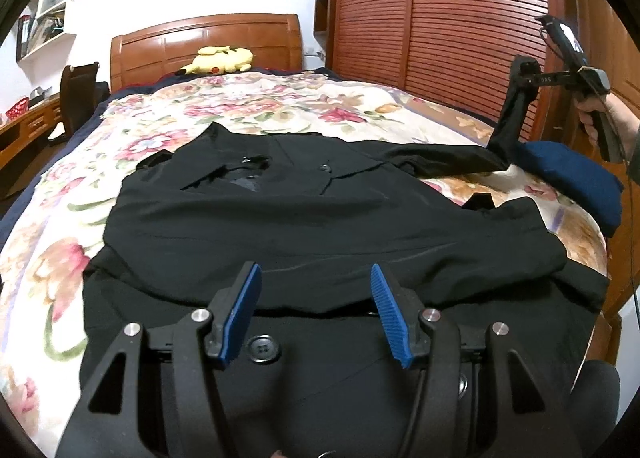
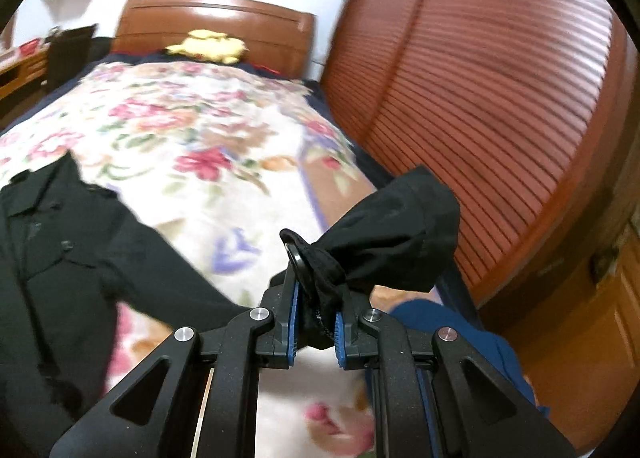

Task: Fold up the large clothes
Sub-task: 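Close the right tool on the sleeve cuff, then carry the held sleeve across the coat body with the right tool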

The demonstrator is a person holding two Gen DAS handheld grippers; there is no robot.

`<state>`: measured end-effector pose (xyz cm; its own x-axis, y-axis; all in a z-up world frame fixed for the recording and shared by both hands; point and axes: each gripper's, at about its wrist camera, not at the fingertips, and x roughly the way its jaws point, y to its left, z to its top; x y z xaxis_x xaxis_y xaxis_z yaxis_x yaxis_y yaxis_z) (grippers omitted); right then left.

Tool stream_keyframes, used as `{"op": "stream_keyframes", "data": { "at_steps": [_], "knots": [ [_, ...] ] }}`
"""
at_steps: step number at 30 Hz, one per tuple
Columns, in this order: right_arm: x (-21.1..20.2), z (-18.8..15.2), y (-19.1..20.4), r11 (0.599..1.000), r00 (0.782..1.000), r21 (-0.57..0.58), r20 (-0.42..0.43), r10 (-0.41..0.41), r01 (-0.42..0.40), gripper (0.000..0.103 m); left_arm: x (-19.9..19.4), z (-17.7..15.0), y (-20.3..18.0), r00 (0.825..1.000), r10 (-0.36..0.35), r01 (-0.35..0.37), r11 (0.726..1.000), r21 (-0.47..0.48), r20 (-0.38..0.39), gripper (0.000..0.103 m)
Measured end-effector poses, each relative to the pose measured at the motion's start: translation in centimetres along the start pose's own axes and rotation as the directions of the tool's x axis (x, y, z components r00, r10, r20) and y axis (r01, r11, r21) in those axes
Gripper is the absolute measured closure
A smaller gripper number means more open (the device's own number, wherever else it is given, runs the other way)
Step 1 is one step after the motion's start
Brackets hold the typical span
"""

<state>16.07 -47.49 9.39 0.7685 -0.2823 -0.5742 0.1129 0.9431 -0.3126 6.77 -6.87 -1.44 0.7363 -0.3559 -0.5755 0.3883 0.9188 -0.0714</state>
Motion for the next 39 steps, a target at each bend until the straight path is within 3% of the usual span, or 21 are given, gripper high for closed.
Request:
{"op": "stream_keyframes", "data": {
  "at_steps": [10,16,27,35,39],
  "knots": [
    [-3.3,2.0,8.5,0.989,0.994,-0.12,0.056,0.093,-0.086,0.093,-2.1,-0.3,1.8,1.0,0.014,-0.013,1.0,-0.028,0.025,0.047],
    [-6.0,3.0,15.0,0.963,0.975,-0.202,0.096,0.199,-0.177,0.093,-3.1,-0.4,2.6,0.999,0.028,-0.027,0.999,-0.04,0.037,0.047],
    [-9.8,3.5,26.9,0.878,0.91,-0.338,0.119,0.396,-0.338,0.093,-5.0,-0.9,4.7,0.997,0.057,-0.053,0.996,-0.069,0.056,0.047],
    [-12.2,3.9,32.4,0.821,0.847,-0.355,0.126,0.517,-0.448,0.093,-5.9,-1.4,6.4,0.994,0.086,-0.079,0.992,-0.098,0.068,0.047],
    [-12.8,3.1,34.5,0.794,0.827,-0.372,0.109,0.551,-0.481,0.093,-6.5,-1.6,7.2,0.992,0.1,-0.092,0.99,-0.111,0.071,0.047]
  ]
}}
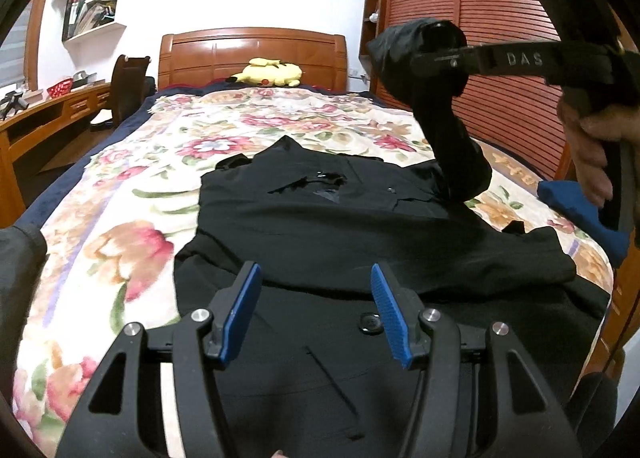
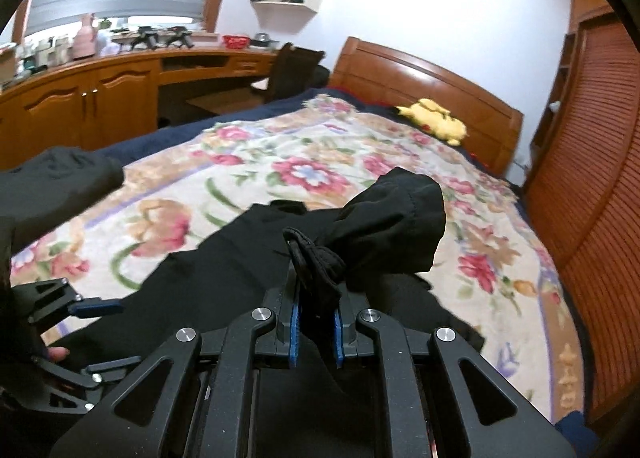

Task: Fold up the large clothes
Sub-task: 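Carry the held sleeve across the coat body with the right tool, then lay the sleeve on the coat front and open the right tool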

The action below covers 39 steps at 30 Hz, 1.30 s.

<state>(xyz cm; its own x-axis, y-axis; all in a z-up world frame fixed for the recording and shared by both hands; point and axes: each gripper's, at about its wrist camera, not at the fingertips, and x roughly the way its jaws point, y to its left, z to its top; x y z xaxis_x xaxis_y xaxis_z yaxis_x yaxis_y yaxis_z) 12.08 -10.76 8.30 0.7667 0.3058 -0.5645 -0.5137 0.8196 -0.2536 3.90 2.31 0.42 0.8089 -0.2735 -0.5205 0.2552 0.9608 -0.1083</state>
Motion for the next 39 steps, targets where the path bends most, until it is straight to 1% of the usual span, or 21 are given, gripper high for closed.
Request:
{"op": "stream_keyframes", "data": {
  "at_steps": [4,6,9,11,14,17,18,19,20,21,22,24,28,31,33,36,39],
  "knots": [
    [0.4,-0.4,1.5,0.999,0.999,0.015,-0.006,0.052,-0.052,0.093,-0.4,-0.1,1.1,1.0,0.016,-0.016,1.0,-0.015,0.007,0.047],
    [1.0,-0.9,2.5,0.996,0.995,0.023,-0.023,0.092,-0.092,0.093,-0.5,-0.1,1.5,1.0,0.024,-0.024,0.999,-0.021,0.007,0.047],
    [1.8,-2.0,3.6,0.994,0.993,0.023,-0.051,0.11,-0.109,0.093,-0.4,-0.3,2.2,0.999,0.033,-0.033,0.999,-0.038,0.003,0.047],
    [2.5,-2.9,3.8,0.991,0.989,0.036,-0.07,0.129,-0.127,0.093,-0.5,-0.4,2.4,0.999,0.038,-0.038,0.998,-0.043,0.003,0.047],
    [3.6,-4.5,4.0,0.99,0.984,0.06,-0.111,0.137,-0.131,0.092,-0.6,-0.4,2.8,0.999,0.043,-0.043,0.998,-0.051,0.002,0.047],
    [4.0,-5.9,4.1,0.986,0.979,0.079,-0.134,0.156,-0.147,0.089,-0.7,-0.6,3.2,0.999,0.045,-0.045,0.997,-0.06,0.004,0.047],
    [4.0,-6.1,4.2,0.986,0.979,0.08,-0.137,0.154,-0.144,0.084,-0.7,-0.6,3.3,0.999,0.045,-0.045,0.997,-0.062,0.003,0.047],
    [4.0,-6.3,4.2,0.986,0.978,0.084,-0.141,0.152,-0.141,0.076,-0.6,-0.6,3.3,0.999,0.045,-0.045,0.997,-0.063,0.003,0.047],
    [3.9,-6.6,4.3,0.984,0.977,0.095,-0.142,0.162,-0.149,0.071,-0.6,-0.6,3.2,0.999,0.045,-0.045,0.997,-0.063,0.002,0.047],
    [3.7,-6.8,4.2,0.982,0.975,0.105,-0.141,0.174,-0.16,0.057,-0.6,-0.6,3.2,0.999,0.046,-0.045,0.997,-0.062,0.002,0.047],
    [3.5,-6.9,4.1,0.98,0.974,0.11,-0.139,0.182,-0.167,0.049,-0.5,-0.6,3.1,0.999,0.045,-0.045,0.997,-0.061,0.001,0.047],
    [2.8,-7.3,4.1,0.98,0.975,0.11,-0.127,0.181,-0.167,0.044,-0.5,-0.6,3.1,0.999,0.044,-0.044,0.997,-0.058,0.001,0.047],
    [1.4,-8.3,3.2,0.983,0.98,0.113,-0.118,0.157,-0.144,0.042,-0.4,-0.6,2.9,0.999,0.043,-0.043,0.998,-0.051,0.0,0.047],
    [0.8,-9.8,1.8,0.99,0.987,0.116,-0.129,0.098,-0.083,0.042,-0.4,-0.6,2.9,0.999,0.041,-0.041,0.998,-0.047,0.001,0.047],
    [0.6,-11.3,0.5,0.992,0.989,0.123,-0.142,0.044,-0.027,0.042,-0.3,-0.6,2.9,0.999,0.041,-0.041,0.998,-0.047,-0.002,0.047],
    [0.8,-14.3,-1.4,0.988,0.982,0.144,-0.188,-0.031,0.058,0.042,0.1,-0.7,2.7,0.999,0.042,-0.043,0.998,-0.043,-0.013,0.047],
    [1.1,-16.8,-3.2,0.979,0.972,0.173,-0.226,-0.071,0.112,0.042,0.6,-0.8,2.3,0.999,0.042,-0.043,0.999,-0.032,-0.025,0.047]
  ]
}}
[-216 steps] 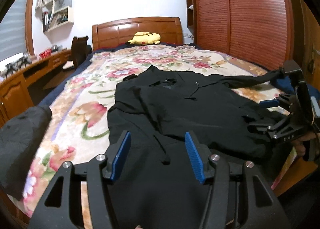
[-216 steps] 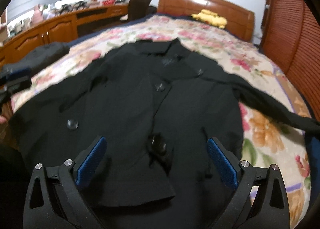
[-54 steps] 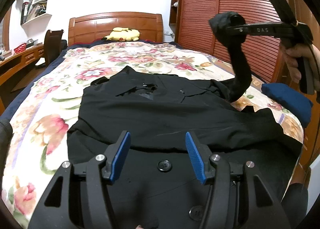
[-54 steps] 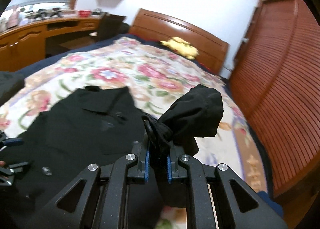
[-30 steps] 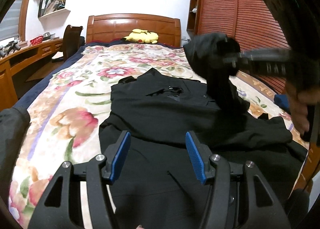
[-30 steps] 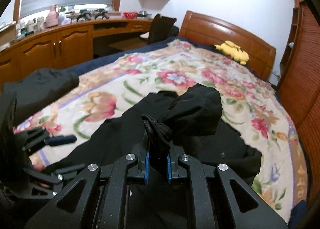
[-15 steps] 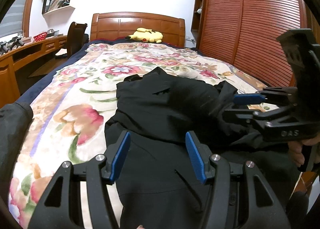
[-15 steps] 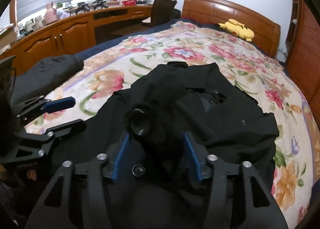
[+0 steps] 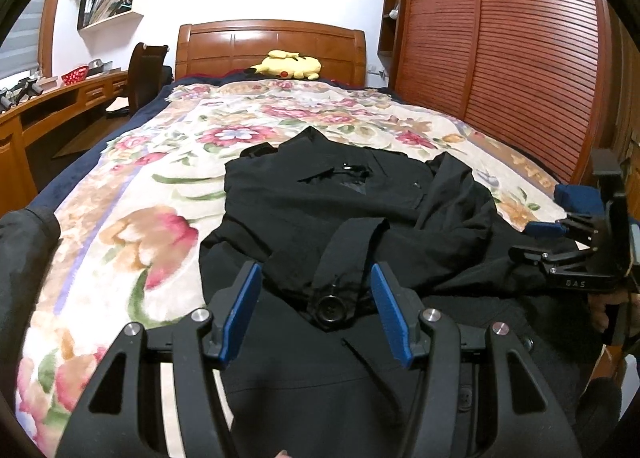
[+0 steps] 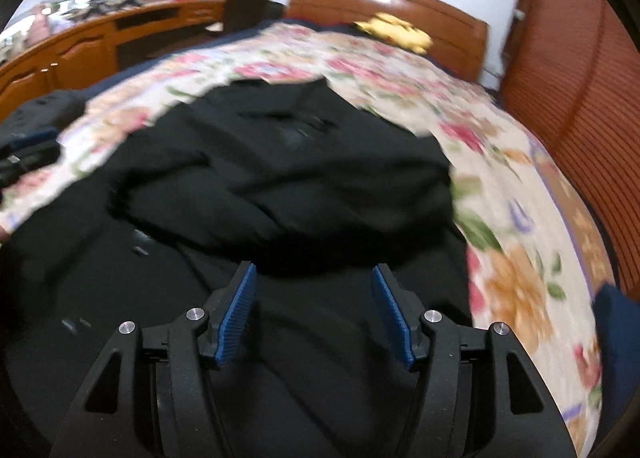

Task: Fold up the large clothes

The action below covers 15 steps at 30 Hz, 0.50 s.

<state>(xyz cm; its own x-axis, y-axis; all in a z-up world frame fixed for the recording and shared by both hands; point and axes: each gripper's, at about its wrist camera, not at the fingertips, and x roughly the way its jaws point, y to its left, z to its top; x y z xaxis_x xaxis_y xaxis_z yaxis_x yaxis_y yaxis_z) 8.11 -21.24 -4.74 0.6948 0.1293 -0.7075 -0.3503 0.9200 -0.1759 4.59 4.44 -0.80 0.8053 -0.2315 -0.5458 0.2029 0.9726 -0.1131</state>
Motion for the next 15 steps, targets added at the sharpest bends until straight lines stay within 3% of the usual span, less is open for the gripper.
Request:
{"op": "stream_keyframes", "data": {
  "at_steps": [7,15],
  "knots": [
    [1.5,-3.3,-4.3,0.995,0.999,0.09,-0.035,-0.04,0.044,0.042,1.4,-0.3,-1.0,0.999,0.01,-0.009,1.0,0.022,-0.032,0.047],
    [2.6,-4.5,-4.6,0.993,0.999,0.116,-0.025,-0.032,0.034,0.042,3.4,-0.4,-1.7,0.996,-0.021,0.023,1.0,0.02,-0.089,0.047]
  ]
}}
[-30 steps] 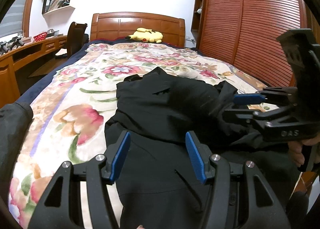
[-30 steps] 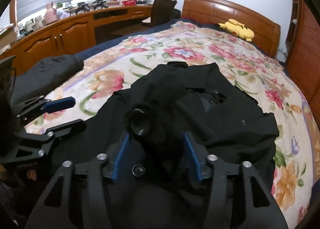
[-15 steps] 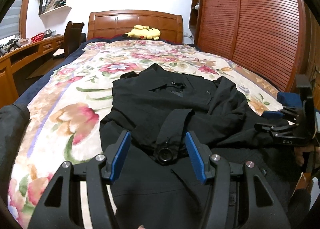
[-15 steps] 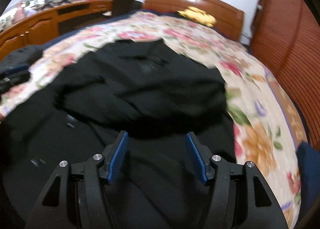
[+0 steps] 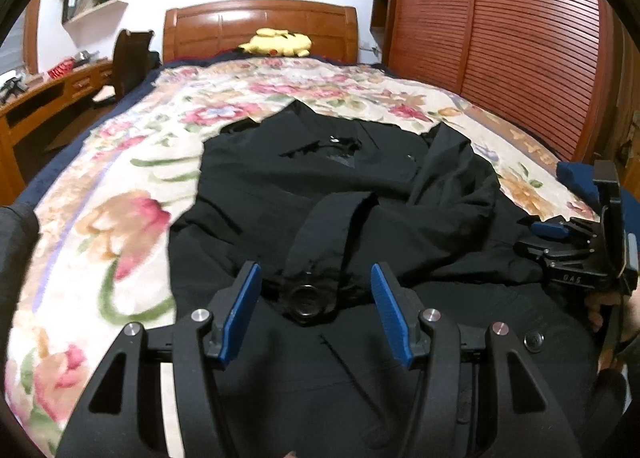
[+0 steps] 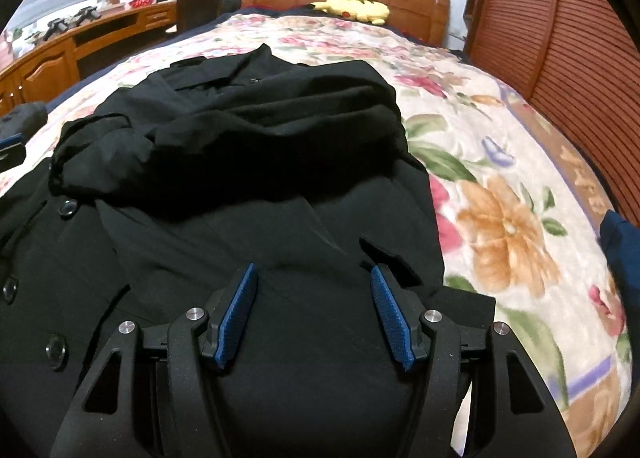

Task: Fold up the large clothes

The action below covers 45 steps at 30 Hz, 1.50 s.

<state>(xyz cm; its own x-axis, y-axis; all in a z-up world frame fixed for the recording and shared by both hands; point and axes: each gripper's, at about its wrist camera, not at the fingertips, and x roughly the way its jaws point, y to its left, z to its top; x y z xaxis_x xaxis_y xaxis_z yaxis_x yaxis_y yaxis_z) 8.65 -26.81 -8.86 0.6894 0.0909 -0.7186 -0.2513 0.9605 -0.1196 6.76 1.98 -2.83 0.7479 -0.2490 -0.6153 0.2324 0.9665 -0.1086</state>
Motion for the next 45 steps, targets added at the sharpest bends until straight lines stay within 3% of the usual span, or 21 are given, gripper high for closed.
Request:
{"op": "stream_keyframes", "data": {
  "at_steps": [18,27,28,29,30,32,41,45],
  "knots": [
    [0.2,-0.5,-0.3,0.999,0.999,0.025,0.006,0.031,-0.032,0.042,6.6,1.4,0.1,0.989,-0.001,-0.004,0.999,-0.034,-0.15,0.047],
    [0.2,-0.6,-0.3,0.998,0.999,0.035,0.009,0.043,-0.043,0.042,6.7,1.1,0.9,0.988,-0.041,0.028,0.996,-0.085,-0.151,0.047],
    [0.2,-0.6,-0.3,0.998,0.999,0.036,0.008,0.045,-0.045,0.042,6.5,1.0,0.9,0.988,-0.05,0.038,0.996,-0.084,-0.145,0.053],
    [0.2,-0.6,-0.3,0.998,0.999,0.037,0.007,0.047,-0.047,0.042,6.4,1.0,0.9,0.988,-0.059,0.047,0.996,-0.082,-0.14,0.068],
    [0.2,-0.7,-0.3,0.998,0.999,0.039,0.006,0.05,-0.05,0.042,6.3,1.0,0.8,0.989,-0.06,0.05,0.996,-0.077,-0.135,0.07],
    [0.4,-0.7,-0.4,0.997,0.998,0.044,0.002,0.057,-0.057,0.042,5.5,1.1,0.6,0.993,-0.047,0.04,0.997,-0.063,-0.108,0.09],
    [0.5,-0.7,-0.7,0.996,0.998,0.054,-0.001,0.069,-0.069,0.042,-2.1,1.6,0.1,0.998,0.028,-0.027,1.0,-0.008,0.06,0.096],
    [0.5,-0.7,-0.7,0.996,0.998,0.054,-0.001,0.069,-0.069,0.042,-4.5,0.2,0.6,0.997,0.052,-0.054,0.998,0.029,0.051,0.096]
  ]
}}
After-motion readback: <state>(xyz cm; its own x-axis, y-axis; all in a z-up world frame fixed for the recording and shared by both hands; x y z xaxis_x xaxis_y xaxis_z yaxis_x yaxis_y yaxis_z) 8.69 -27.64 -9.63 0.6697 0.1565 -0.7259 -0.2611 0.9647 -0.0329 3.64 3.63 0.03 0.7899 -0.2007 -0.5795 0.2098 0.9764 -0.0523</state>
